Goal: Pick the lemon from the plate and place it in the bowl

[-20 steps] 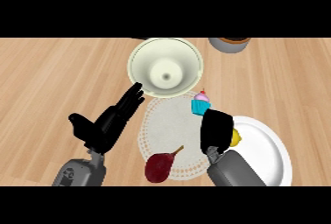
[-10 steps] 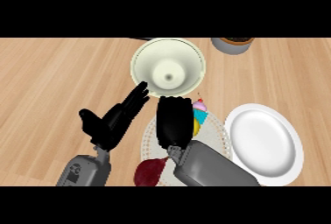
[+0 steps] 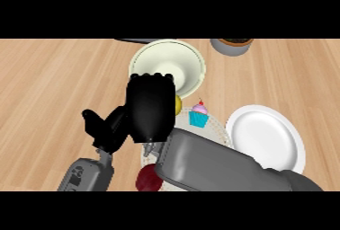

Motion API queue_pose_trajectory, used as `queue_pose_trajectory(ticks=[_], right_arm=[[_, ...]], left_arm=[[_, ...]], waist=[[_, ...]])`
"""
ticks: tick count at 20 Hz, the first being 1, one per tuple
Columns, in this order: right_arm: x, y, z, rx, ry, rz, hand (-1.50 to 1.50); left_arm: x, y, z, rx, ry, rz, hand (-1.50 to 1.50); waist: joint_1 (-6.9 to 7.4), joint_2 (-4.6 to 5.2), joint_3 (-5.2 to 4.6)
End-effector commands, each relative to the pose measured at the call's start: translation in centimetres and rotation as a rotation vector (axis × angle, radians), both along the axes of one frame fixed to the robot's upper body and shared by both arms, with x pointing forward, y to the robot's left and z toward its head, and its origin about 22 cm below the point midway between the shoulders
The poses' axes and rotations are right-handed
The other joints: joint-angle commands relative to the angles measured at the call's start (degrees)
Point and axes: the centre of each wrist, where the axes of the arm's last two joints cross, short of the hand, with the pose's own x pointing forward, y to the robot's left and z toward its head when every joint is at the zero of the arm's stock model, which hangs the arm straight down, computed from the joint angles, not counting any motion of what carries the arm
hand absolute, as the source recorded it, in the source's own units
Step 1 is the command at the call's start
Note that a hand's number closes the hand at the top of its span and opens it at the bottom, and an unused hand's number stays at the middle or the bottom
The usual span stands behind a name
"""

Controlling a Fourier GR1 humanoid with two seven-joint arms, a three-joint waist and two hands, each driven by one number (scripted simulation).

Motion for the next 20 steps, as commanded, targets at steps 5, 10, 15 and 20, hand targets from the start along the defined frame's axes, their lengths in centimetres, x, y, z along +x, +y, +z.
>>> queue_pose_trajectory(ticks=[5,10,15,20], right_arm=[[1.4,2.7,5.0,0.101,-0.055,-0.195,1.5],[3.3,3.3,4.9,0.116,-0.082,-0.227,1.5],[6.5,2.6,6.0,0.189,-0.067,-0.25,1.5],[9.2,1.7,4.4,0.185,-0.1,-0.253,1.5]], left_arm=[[0.3,1.0,0.1,0.004,-0.006,0.018,0.0],[1.0,0.8,0.4,0.007,-0.021,0.02,0.0],[0.7,1.1,0.6,0.001,-0.02,0.034,0.0],[0.4,0.9,0.5,-0.014,-0.052,0.069,0.0]], waist=[[-0.84,0.39,-0.03],[-1.46,1.0,-0.03],[-2.43,1.18,0.1],[-2.77,1.45,0.12]])
